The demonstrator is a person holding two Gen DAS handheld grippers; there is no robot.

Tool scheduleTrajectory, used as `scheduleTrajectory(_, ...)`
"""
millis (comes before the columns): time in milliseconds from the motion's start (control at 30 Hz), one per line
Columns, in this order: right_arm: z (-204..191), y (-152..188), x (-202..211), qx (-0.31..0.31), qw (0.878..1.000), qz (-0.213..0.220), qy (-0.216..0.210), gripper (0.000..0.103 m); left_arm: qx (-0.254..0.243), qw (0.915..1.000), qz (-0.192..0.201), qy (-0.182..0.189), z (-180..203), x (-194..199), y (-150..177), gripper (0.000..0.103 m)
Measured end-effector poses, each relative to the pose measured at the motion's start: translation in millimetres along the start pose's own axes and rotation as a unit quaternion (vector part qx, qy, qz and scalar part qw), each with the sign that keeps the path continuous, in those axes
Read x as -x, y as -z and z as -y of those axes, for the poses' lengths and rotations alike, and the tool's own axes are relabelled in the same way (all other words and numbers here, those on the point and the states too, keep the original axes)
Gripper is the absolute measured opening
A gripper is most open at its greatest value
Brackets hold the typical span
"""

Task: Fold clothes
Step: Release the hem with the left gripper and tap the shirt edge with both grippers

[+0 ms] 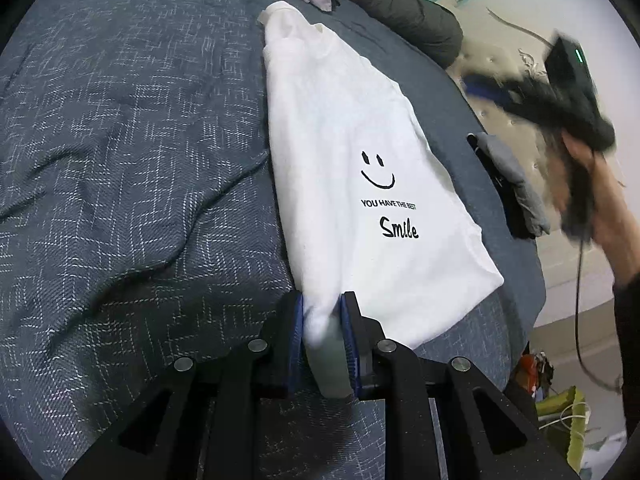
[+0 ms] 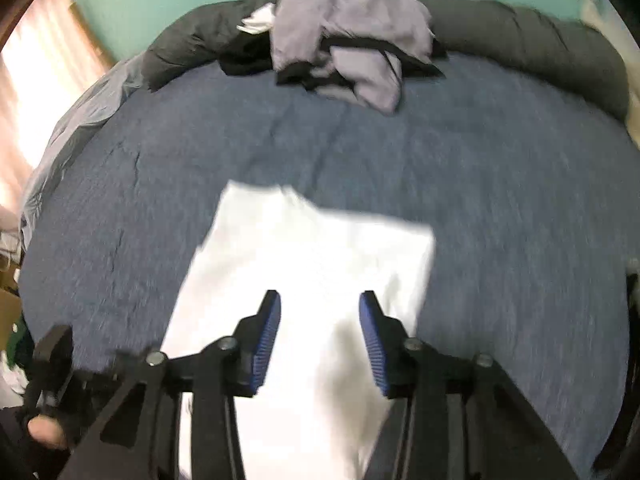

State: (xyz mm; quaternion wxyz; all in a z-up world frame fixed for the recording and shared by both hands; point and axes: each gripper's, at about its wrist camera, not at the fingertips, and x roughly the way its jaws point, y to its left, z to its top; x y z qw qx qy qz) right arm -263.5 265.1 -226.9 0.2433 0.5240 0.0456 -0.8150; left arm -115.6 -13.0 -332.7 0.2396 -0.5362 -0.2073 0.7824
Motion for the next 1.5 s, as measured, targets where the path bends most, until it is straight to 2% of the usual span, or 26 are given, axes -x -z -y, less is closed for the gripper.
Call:
scheduleTrajectory(67, 7, 25, 8, -0.013, 1.000, -0.011, -0.001, 0.042, 0.006, 1.0000, -0.002, 0.001, 4, -7, -9, 0.021)
scheduleTrajectory(200, 18, 68, 12, -0.058, 0.997, -0.043, -0.034, 0.043, 0.021, 0.9997, -0.006, 0.006, 3, -6, -10, 0.022)
scheduleTrajectory(367, 24, 105, 10, -0.104, 0.990, -0.067, -0.059, 0.050, 0.037, 0.9993, -0.009, 0.004, 2, -1, -9, 0.026)
scheduleTrajectory(433, 25, 118, 9, -0.123, 0.987, -0.072, -0.071, 0.050, 0.041, 0.9991, -0.009, 0.001, 1, 2, -8, 0.027)
scheduleTrajectory(567, 19, 135, 7, -0.119, 0.988, -0.078, -0.059, 0.050, 0.039, 0.9991, -0.011, -0.010, 2, 10, -5, 0.028)
scheduleTrajectory(633, 17, 141, 3, -0.110, 0.990, -0.084, -0.030, 0.050, 0.037, 0.9991, -0.012, -0.015, 5, 10, -6, 0.028)
scheduleTrajectory(700, 14, 147, -3, -0.101, 0.990, -0.093, 0.003, 0.050, 0.036, 0.9991, -0.013, -0.021, 6, 11, -6, 0.028)
scheduleTrajectory(867, 23, 159, -9, -0.111, 0.987, -0.103, 0.051, 0.050, 0.034, 0.9990, -0.012, -0.026, 9, 14, -4, 0.028)
scheduleTrajectory(1000, 37, 164, 2, -0.155, 0.983, -0.088, 0.036, 0.050, 0.032, 0.9991, -0.010, -0.026, 12, 17, -3, 0.028)
scheduleTrajectory(1167, 26, 147, 6, -0.151, 0.987, -0.057, 0.008, 0.050, 0.034, 0.9990, -0.009, -0.026, 12, 15, -5, 0.028)
scheduleTrajectory(1267, 20, 141, -12, -0.137, 0.987, -0.083, 0.018, 0.050, 0.029, 0.9990, -0.013, -0.031, 14, 12, -8, 0.028)
scheduleTrajectory(1500, 39, 149, -25, -0.143, 0.983, -0.110, 0.038, 0.050, 0.030, 0.9991, -0.010, -0.027, 11, 13, -9, 0.030)
